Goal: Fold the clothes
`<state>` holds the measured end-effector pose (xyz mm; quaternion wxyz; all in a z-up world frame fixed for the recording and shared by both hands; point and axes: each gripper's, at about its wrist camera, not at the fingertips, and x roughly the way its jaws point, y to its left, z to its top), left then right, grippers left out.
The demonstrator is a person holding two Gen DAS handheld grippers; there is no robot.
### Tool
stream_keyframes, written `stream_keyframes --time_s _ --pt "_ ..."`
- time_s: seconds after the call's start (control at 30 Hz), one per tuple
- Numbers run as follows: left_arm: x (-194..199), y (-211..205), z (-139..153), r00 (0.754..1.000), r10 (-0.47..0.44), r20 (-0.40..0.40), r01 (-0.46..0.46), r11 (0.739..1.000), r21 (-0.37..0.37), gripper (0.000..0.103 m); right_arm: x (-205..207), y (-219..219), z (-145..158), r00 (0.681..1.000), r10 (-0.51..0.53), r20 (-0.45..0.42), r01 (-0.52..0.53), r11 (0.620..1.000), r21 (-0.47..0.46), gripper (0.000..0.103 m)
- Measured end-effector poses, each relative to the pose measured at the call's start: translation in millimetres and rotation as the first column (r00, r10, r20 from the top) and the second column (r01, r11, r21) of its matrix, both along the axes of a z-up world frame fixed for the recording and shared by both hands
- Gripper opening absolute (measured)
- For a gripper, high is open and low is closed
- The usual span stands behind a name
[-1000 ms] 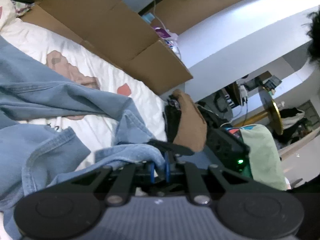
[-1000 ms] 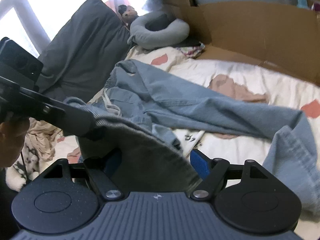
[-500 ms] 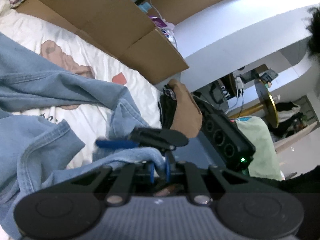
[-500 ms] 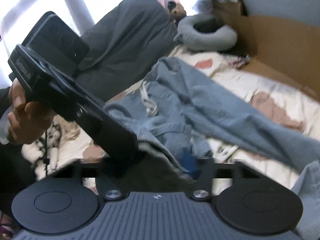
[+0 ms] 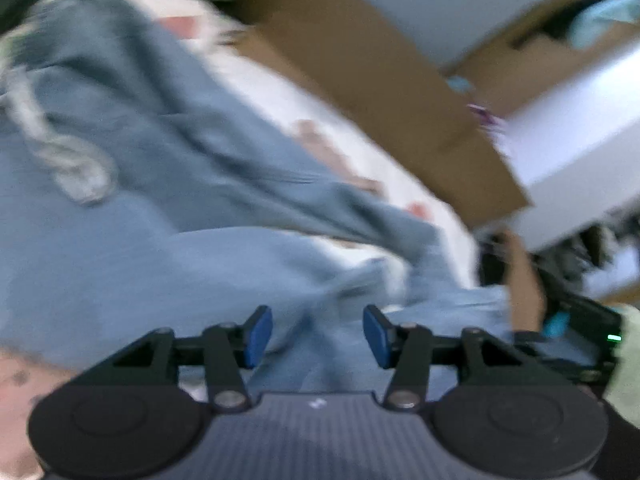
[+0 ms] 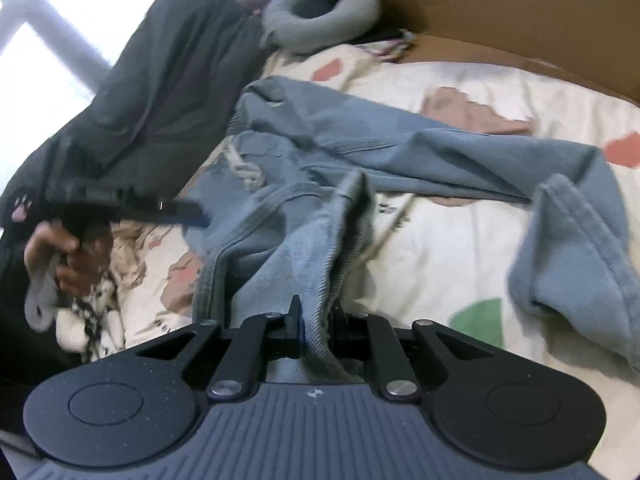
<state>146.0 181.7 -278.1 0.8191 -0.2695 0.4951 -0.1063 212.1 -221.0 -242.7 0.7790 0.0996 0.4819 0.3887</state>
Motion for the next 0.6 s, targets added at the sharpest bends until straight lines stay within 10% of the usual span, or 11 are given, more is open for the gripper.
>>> stream_keyframes --time_s 0.4,0.6 --pt "-39 62 -13 0.922 0.374 -0.102 -0.371 0.927 0.047 0.067 -13 -51 26 0.977 -0.212 -0.009 0.211 0.975 -0.066 0.008" --pt "-54 75 -30 0.845 0.51 -0.159 -0.508 0.86 0.059 0.059 -26 -75 41 0.951 -0.309 -0.008 0.307 0.947 -0.09 0.008"
